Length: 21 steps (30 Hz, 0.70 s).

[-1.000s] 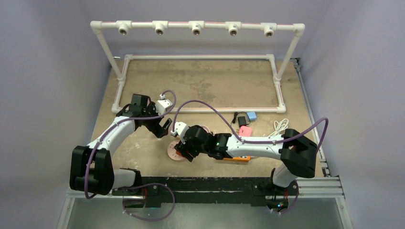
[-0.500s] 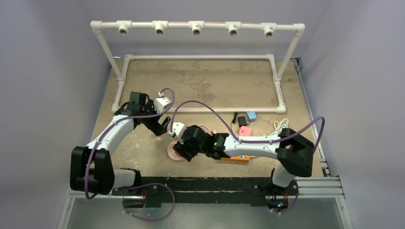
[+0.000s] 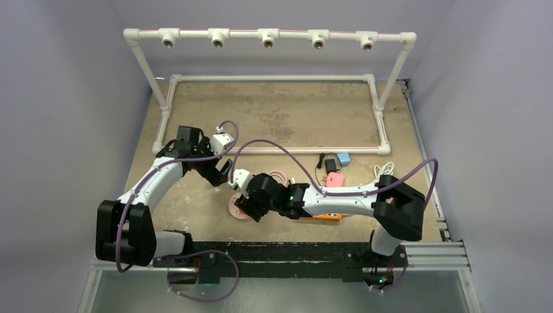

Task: Insert the plug
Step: Insert the plug into the socket.

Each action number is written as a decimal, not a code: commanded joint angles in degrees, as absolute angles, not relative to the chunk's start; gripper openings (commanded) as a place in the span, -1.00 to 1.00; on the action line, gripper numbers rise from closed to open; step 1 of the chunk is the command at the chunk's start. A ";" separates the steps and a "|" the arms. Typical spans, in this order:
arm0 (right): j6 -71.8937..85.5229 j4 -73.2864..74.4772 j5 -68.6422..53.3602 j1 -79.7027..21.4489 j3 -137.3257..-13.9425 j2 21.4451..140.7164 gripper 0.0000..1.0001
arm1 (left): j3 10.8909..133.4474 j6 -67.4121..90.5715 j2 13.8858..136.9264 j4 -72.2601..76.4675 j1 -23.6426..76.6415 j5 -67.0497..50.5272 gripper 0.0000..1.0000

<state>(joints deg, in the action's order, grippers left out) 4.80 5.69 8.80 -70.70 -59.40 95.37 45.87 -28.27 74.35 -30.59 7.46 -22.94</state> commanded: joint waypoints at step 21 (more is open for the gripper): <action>6.21 2.55 8.88 -70.75 -49.34 97.76 -1.00 | 54.69 -28.83 72.52 -38.46 6.86 -35.54 0.98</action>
